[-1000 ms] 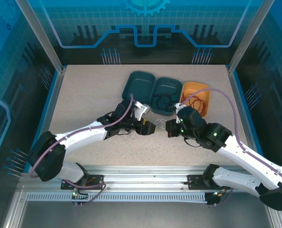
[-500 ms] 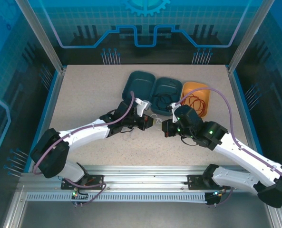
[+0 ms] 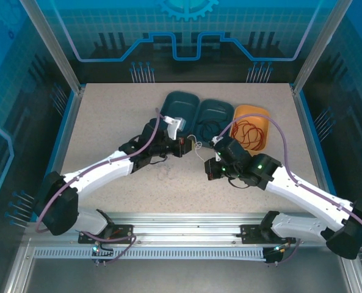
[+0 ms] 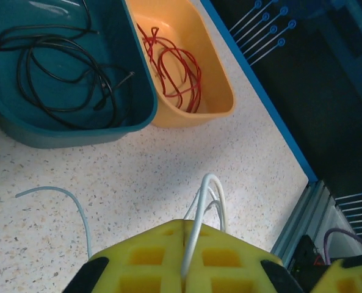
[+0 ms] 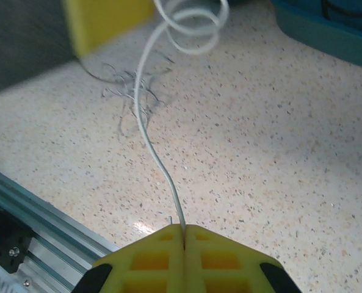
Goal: Untangle the cables
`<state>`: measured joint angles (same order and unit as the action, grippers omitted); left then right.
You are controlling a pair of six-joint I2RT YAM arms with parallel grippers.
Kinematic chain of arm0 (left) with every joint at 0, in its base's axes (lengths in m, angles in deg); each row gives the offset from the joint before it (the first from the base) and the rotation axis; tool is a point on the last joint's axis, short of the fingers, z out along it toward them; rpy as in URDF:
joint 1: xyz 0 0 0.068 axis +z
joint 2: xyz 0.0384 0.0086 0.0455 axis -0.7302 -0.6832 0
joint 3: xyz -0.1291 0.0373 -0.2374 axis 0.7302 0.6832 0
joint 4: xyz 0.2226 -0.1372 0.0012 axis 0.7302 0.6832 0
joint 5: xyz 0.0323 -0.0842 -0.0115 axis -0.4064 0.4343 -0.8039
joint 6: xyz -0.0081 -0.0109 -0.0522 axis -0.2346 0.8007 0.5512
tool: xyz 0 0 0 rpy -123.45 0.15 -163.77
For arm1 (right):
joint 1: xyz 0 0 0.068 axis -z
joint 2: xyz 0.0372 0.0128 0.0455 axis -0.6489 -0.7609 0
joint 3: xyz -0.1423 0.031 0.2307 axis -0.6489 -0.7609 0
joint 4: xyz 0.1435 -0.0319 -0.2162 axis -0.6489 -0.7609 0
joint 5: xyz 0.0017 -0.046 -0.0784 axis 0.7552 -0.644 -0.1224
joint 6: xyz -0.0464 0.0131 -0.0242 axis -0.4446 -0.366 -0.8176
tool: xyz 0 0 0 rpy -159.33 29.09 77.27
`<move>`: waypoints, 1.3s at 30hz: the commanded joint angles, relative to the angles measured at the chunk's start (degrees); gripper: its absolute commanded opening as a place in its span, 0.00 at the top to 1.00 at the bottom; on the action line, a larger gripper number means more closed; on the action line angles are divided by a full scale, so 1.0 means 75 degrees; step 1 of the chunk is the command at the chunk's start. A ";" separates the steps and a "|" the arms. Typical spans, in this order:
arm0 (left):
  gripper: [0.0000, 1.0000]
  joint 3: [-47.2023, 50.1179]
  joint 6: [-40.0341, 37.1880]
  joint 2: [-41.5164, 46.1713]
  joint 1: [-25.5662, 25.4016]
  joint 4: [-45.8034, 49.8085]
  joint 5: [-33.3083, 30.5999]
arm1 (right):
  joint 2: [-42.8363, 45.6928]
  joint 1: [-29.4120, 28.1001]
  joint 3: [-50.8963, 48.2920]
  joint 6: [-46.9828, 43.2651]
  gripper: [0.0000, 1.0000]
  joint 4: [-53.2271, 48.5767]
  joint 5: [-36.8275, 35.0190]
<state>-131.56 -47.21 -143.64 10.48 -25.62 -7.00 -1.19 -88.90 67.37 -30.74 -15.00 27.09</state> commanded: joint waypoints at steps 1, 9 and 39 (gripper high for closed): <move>1.00 -0.0198 0.0123 0.0417 0.0190 0.0142 -0.0191 | -0.0048 -0.0028 0.0011 0.0253 1.00 -0.0768 -0.0346; 1.00 -0.0078 0.0164 0.1169 0.0708 0.0593 -0.0637 | 0.0026 0.0515 -0.0334 0.0360 1.00 -0.1347 -0.0568; 1.00 -0.0711 0.0543 0.0768 0.1553 0.0564 -0.0470 | 0.0917 0.1360 -0.0725 -0.0120 0.00 -0.0037 -0.0075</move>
<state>-133.26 -43.50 -136.12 22.26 -19.06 -10.67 5.50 -78.74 59.92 -30.81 -12.25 30.11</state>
